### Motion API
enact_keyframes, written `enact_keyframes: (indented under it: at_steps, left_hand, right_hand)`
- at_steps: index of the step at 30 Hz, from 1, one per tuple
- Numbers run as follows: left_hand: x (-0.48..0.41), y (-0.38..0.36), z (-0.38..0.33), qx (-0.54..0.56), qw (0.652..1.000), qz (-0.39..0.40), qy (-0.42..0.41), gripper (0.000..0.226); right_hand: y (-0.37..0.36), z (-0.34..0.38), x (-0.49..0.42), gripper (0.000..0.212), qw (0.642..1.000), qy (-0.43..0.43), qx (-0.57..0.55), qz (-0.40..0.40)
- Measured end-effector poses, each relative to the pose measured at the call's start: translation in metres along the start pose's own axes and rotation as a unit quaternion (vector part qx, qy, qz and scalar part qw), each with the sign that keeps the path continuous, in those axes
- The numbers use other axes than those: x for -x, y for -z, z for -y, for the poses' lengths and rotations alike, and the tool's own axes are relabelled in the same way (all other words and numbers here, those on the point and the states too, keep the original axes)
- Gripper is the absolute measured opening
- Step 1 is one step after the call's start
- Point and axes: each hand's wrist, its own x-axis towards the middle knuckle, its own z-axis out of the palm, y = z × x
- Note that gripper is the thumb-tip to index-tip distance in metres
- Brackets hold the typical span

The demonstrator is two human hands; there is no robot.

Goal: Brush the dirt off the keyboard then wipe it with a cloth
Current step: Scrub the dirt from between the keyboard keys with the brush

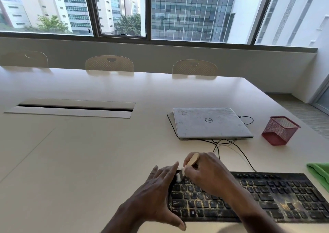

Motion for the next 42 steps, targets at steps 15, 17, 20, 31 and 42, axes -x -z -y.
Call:
enact_keyframes:
  at_steps: [15,17,20,31,42]
  left_hand:
    - [-0.001,-0.004,0.001,0.001,1.0,-0.017,-0.002,0.149]
    - [-0.001,-0.004,0.0,0.006,1.0,-0.024,-0.001,0.148]
    - [-0.004,-0.004,-0.004,0.014,1.0,-0.022,0.0,0.147]
    - [-0.006,-0.01,-0.009,-0.017,1.0,-0.022,0.01,0.152]
    - [-0.007,-0.013,-0.021,-0.027,0.999,-0.024,0.04,0.148]
  right_hand:
    - [0.01,-0.005,0.003,0.017,0.999,-0.027,0.002,-0.025]
    - [0.011,-0.008,0.004,0.016,0.998,-0.044,0.005,-0.042]
    - [0.008,-0.013,0.006,0.018,0.998,-0.051,0.024,-0.011]
    - [0.008,-0.022,0.009,0.018,0.997,-0.063,0.017,-0.028]
    - [0.005,-0.033,0.012,0.021,0.999,-0.041,-0.006,-0.009]
